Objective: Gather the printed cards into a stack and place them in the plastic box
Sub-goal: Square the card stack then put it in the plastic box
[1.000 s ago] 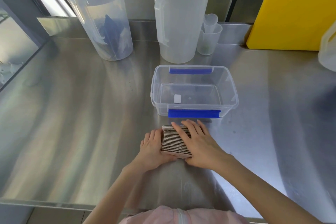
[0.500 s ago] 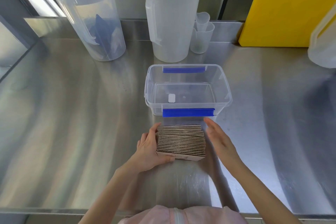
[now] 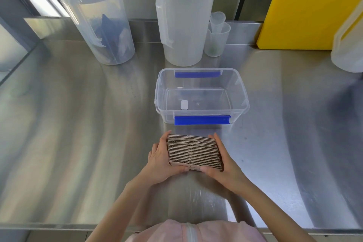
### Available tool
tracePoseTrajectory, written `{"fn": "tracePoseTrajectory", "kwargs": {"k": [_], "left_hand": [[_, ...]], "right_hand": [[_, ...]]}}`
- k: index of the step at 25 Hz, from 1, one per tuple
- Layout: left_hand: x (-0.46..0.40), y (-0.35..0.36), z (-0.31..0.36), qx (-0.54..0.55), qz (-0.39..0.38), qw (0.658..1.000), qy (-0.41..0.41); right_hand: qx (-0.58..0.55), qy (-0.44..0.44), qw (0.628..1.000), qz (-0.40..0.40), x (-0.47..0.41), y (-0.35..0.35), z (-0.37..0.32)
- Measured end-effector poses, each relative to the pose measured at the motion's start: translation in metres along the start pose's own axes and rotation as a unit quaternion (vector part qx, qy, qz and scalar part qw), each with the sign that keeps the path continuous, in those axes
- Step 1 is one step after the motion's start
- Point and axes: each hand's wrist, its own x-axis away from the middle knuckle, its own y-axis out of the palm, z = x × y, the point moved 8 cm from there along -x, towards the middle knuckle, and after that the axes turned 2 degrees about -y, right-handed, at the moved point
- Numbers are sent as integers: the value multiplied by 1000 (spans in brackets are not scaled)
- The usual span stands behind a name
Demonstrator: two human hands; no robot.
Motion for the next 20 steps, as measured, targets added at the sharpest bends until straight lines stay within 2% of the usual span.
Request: {"fn": "tracePoseTrajectory", "kwargs": {"k": [2,7,12,20], "left_hand": [[0,0,0,0,-5,1000,4],[1,-14,7,45,40,998,23],[-4,-2,11,-5,13,1000,20],[-5,2,9,-12,19,999,24]], "right_hand": [[66,-12,998,1,-1,-3,6],[99,-40,992,60,-7,-17,-15],[127,-26,991,19,-13,-15,-13],[124,-42,991,42,-17,-15,-3]]}}
